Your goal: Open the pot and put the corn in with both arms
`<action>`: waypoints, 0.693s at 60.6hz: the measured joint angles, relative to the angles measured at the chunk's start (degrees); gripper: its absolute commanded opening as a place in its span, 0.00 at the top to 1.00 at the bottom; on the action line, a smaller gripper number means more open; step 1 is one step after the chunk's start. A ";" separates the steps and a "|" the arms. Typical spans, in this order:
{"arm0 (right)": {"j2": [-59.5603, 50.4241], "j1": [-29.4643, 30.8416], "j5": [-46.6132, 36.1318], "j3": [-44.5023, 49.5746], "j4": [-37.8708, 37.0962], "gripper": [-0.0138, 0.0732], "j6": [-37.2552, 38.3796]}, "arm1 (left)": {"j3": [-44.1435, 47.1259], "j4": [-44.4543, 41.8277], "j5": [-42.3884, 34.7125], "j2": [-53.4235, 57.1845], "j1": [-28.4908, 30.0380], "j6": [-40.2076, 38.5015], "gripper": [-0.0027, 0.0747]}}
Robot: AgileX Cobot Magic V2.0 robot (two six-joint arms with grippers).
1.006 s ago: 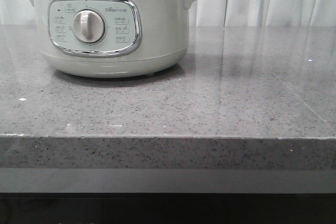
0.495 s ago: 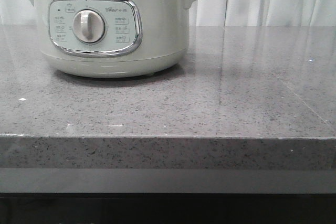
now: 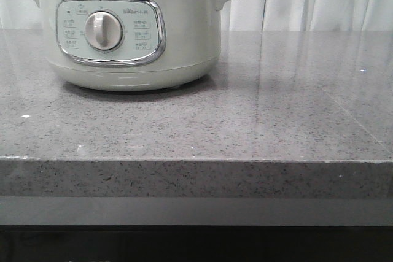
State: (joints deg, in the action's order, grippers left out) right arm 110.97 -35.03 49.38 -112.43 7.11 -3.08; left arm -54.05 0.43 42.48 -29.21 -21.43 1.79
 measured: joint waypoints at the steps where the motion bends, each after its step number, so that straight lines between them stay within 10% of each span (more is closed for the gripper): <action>1: -0.60 0.00 0.25 0.00 0.00 0.21 0.00 | 0.00 0.00 0.00 0.00 0.00 0.00 0.72; 42: -40.64 0.21 -2.77 35.76 -0.49 0.21 0.00 | 0.00 0.00 0.00 0.00 0.00 0.00 0.72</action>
State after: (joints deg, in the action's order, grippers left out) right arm 70.34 -34.82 46.61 -76.67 6.62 -3.08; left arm -54.05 0.43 42.48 -29.21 -21.43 1.79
